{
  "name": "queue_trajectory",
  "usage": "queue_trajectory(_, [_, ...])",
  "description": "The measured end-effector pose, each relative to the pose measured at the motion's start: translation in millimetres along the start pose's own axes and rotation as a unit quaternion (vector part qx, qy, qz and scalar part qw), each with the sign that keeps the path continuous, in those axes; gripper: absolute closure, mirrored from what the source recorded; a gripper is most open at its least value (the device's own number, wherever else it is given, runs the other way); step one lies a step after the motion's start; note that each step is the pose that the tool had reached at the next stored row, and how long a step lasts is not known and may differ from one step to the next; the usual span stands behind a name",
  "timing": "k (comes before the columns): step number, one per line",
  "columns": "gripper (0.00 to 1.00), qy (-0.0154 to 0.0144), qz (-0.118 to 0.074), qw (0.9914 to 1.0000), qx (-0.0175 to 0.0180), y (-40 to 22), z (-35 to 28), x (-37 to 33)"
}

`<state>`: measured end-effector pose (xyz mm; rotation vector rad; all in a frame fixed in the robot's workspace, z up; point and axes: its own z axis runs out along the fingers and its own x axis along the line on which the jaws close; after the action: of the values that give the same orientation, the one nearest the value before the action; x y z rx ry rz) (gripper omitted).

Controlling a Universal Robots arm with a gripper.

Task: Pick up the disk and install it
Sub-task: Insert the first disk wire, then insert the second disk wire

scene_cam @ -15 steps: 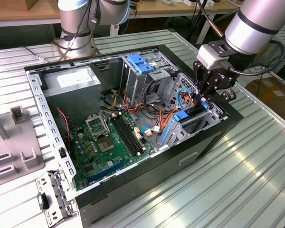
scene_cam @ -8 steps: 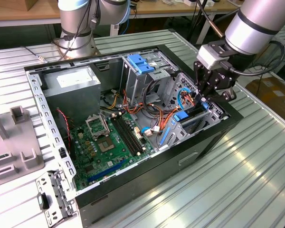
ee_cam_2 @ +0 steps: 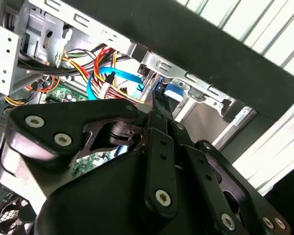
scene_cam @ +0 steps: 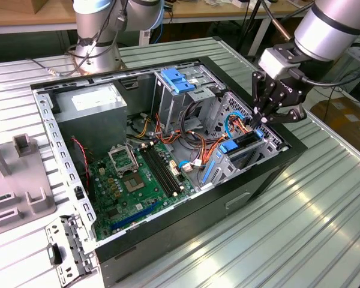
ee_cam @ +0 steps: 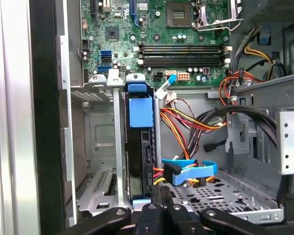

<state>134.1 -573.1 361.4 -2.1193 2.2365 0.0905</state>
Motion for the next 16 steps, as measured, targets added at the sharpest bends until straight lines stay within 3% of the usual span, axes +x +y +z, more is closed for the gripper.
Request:
queue_trajectory(5, [0.89, -0.0008, 0.000, 1.00000, -0.0027, -6.3, -9.1, -1.1])
queue_trajectory(16, [0.89, -0.0015, 0.000, 0.99999, -0.0029, -6.6, -9.3, -1.1])
